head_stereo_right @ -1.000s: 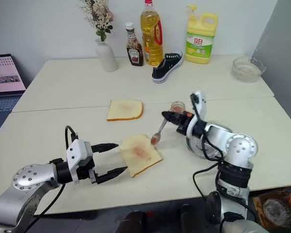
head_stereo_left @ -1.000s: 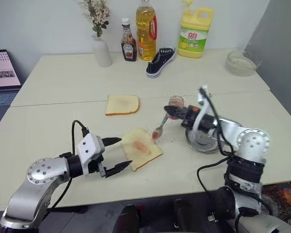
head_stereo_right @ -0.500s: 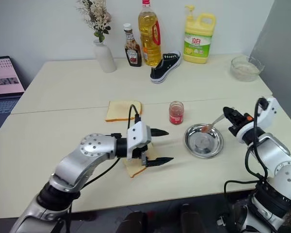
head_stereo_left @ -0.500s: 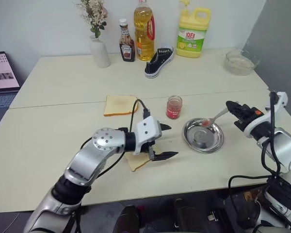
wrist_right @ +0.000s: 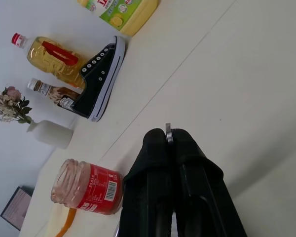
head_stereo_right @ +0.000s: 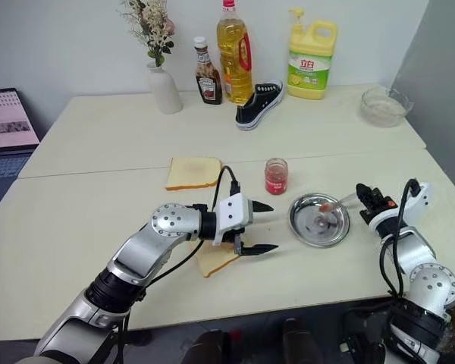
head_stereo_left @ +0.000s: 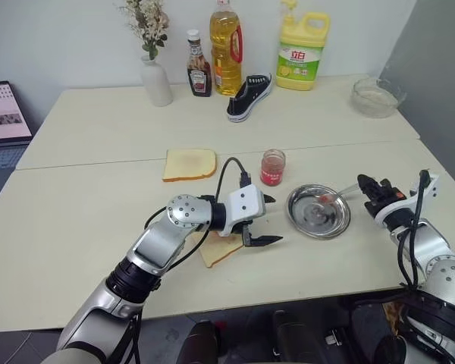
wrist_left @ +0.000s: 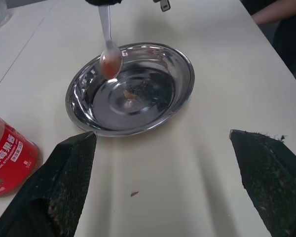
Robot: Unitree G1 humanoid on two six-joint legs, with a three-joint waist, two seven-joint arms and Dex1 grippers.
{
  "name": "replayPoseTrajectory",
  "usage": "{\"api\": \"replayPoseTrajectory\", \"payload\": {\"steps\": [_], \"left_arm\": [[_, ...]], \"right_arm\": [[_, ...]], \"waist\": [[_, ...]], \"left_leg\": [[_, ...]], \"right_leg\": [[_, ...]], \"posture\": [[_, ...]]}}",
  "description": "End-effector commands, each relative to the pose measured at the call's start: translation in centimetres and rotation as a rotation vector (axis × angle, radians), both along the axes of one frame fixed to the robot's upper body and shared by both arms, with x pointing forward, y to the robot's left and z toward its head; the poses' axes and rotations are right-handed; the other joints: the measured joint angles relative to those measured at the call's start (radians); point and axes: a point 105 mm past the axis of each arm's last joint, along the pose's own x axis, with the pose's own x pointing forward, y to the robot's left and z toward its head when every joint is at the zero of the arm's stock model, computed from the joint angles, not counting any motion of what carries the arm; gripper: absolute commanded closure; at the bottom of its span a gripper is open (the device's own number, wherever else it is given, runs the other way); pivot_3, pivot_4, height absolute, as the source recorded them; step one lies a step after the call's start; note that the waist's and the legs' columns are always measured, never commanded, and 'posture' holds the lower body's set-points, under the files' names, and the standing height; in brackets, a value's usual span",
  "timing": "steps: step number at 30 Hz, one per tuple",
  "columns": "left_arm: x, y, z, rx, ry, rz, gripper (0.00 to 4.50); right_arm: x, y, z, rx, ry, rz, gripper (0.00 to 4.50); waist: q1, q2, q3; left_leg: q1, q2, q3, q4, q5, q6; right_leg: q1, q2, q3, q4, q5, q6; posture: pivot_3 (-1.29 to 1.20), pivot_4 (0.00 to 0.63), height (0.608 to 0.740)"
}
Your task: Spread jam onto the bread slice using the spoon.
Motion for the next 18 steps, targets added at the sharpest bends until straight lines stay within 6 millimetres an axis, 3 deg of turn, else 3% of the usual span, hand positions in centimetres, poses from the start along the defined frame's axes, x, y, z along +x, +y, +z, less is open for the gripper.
{"api": "replayPoseTrajectory", "payload": {"steps": [1, 6, 17, 18], "left_arm": [[-0.2, -0.1, 1.1, -0.024, -0.038, -0.012, 0.0], [-0.2, 0.0, 1.2, -0.03, -0.042, -0.006, 0.0], [-0.1, 0.3, 1.6, -0.037, -0.049, 0.008, 0.0], [-0.1, 0.3, 1.6, -0.038, -0.048, 0.01, 0.0]], "right_arm": [[0.1, -0.3, 0.5, -0.008, -0.037, 0.015, 4.47], [0.3, -0.6, -0.9, 0.014, 0.006, 0.025, 4.47], [0.6, -0.9, -2.0, 0.073, 0.017, 0.01, 4.47], [0.6, -0.9, -2.0, 0.089, 0.013, 0.005, 4.25]], "waist": [[0.001, 0.0, 0.0], [0.002, 0.0, 0.0], [0.001, 0.0, 0.0], [0.001, 0.0, 0.0]], "left_leg": [[0.0, 0.0, 0.0, 0.0, 0.0, 0.0], [0.0, 0.0, 0.0, 0.0, 0.0, 0.0], [0.0, 0.0, 0.0, 0.0, 0.0, 0.0], [0.0, 0.0, 0.0, 0.0, 0.0, 0.0]], "right_leg": [[0.0, 0.0, 0.0, 0.0, 0.0, 0.0], [0.0, 0.0, 0.0, 0.0, 0.0, 0.0], [0.0, 0.0, 0.0, 0.0, 0.0, 0.0], [0.0, 0.0, 0.0, 0.0, 0.0, 0.0]], "posture": [[0.0, 0.15, 0.74], [0.0, 0.15, 0.74], [0.0, 0.15, 0.74], [0.0, 0.15, 0.74]]}}
